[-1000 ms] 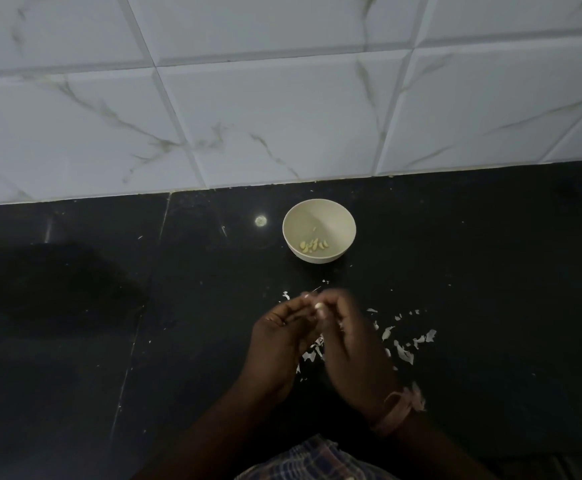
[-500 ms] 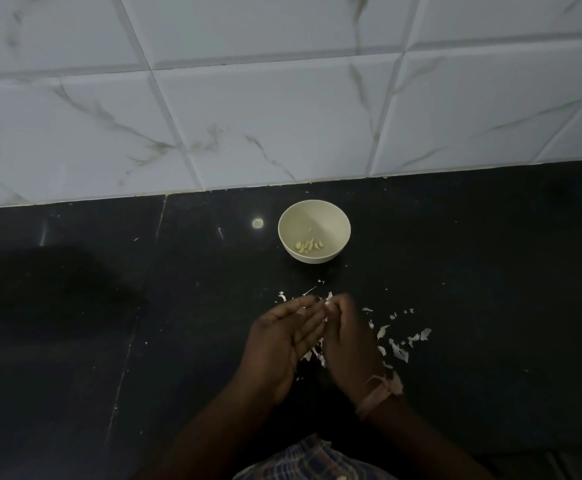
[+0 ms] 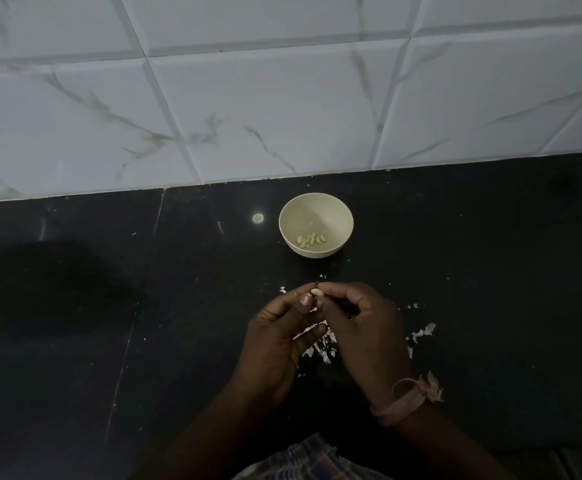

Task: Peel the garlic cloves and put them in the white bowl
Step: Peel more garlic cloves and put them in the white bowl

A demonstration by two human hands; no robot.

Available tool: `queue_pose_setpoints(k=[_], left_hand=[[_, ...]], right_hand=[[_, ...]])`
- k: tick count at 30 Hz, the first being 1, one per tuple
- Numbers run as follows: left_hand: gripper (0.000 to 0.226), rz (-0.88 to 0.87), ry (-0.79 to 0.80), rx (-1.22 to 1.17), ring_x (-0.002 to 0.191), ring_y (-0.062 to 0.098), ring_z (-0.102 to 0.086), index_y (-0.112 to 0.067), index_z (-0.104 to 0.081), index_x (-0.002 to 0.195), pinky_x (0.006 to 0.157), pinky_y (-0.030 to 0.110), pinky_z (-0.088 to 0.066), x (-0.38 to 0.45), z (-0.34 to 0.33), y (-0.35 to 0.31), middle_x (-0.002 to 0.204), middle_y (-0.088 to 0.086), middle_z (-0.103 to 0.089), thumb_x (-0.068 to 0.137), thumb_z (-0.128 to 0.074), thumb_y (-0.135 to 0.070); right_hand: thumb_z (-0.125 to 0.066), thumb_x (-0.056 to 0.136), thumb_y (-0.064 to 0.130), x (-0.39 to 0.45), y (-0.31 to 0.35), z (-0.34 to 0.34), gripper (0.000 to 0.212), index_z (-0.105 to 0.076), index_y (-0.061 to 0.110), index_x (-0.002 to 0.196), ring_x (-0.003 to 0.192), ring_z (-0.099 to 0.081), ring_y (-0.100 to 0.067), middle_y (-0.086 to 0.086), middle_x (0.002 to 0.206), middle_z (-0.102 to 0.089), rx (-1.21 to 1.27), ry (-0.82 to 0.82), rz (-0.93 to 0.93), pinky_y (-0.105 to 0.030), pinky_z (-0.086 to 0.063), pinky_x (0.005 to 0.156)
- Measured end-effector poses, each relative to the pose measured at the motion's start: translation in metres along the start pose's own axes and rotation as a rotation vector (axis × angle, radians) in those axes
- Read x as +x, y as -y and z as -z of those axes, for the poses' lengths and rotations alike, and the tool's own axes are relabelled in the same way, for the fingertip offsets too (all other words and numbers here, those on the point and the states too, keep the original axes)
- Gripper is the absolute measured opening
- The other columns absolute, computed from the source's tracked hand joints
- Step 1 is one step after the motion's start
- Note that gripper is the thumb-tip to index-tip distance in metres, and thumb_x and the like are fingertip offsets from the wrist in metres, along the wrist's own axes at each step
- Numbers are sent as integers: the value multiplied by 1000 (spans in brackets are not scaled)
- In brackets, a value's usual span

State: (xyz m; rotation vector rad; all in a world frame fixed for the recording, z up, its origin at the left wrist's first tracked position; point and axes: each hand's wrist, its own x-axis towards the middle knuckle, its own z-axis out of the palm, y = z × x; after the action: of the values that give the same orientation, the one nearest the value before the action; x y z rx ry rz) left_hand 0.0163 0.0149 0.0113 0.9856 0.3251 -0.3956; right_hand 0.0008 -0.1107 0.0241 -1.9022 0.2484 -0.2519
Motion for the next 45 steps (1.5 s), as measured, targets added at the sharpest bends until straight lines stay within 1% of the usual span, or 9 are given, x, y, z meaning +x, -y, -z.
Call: queue_pose_setpoints(k=[6,16,19,23,29,33,37,41,45], left_hand=[[19,-5,-6,-16,86,16,-71,-10,-77,97,71,27,-59,1,4,1,98,11,-75,84,-66,-18],[46,11,1,-55,111,34,-66,7,-62,123,84,34,-60,4,5,4,127,30,-66,88,-68,-21],[48,16,5,-74,113,35,-65,9,-59,127,93,39,-56,4,5,5,129,31,-64,90,-67,-21],[37,19,15,-113,102,28,-69,3,-64,119,85,33,-60,4,5,6,123,29,-67,90,-62,-20],[41,43,10,-134,125,45,-58,4,-61,126,111,57,-40,8,7,9,134,34,-59,91,-61,-18],[44,40,45,-145,122,42,-60,9,-55,131,111,53,-40,10,10,9,137,36,-56,95,-61,-15],[56,52,49,-164,131,49,-51,10,-50,136,117,60,-30,11,10,8,138,38,-53,92,-67,-19],[49,33,50,-199,115,40,-64,1,-64,123,105,49,-48,8,6,3,129,32,-61,81,-75,-22],[26,28,86,-230,100,32,-71,0,-65,116,87,39,-60,5,4,2,118,29,-65,93,-62,-12]], right_hand=[[-72,90,9,-5,2,0,21,-78,24,103,93,-69,-1,14,98,-73,27,53,16,-19,-55,83],[-74,86,9,-4,2,-1,21,-73,27,95,90,-68,-8,12,93,-70,21,40,-25,-30,-57,80],[-76,86,10,-3,3,0,19,-74,27,95,90,-69,-7,12,94,-72,50,64,-52,-28,-57,81],[-75,89,13,-3,10,1,16,-76,28,95,84,-70,-4,12,94,-73,88,72,-53,-20,-56,75],[-74,89,16,-2,10,-1,15,-72,28,97,80,-68,-7,15,92,-67,-53,34,46,-33,-58,76],[-76,87,14,0,14,0,16,-74,26,97,86,-68,-5,16,93,-68,-91,35,93,-31,-57,78],[-75,87,13,0,18,1,17,-75,26,98,93,-67,-2,18,95,-68,-120,28,163,-23,-55,81],[-74,89,16,0,19,-1,14,-76,26,99,93,-67,-3,18,94,-69,-131,11,178,-23,-55,79],[-75,87,16,0,16,-1,12,-76,24,97,88,-66,-2,17,92,-69,-199,-12,238,-22,-54,76]])
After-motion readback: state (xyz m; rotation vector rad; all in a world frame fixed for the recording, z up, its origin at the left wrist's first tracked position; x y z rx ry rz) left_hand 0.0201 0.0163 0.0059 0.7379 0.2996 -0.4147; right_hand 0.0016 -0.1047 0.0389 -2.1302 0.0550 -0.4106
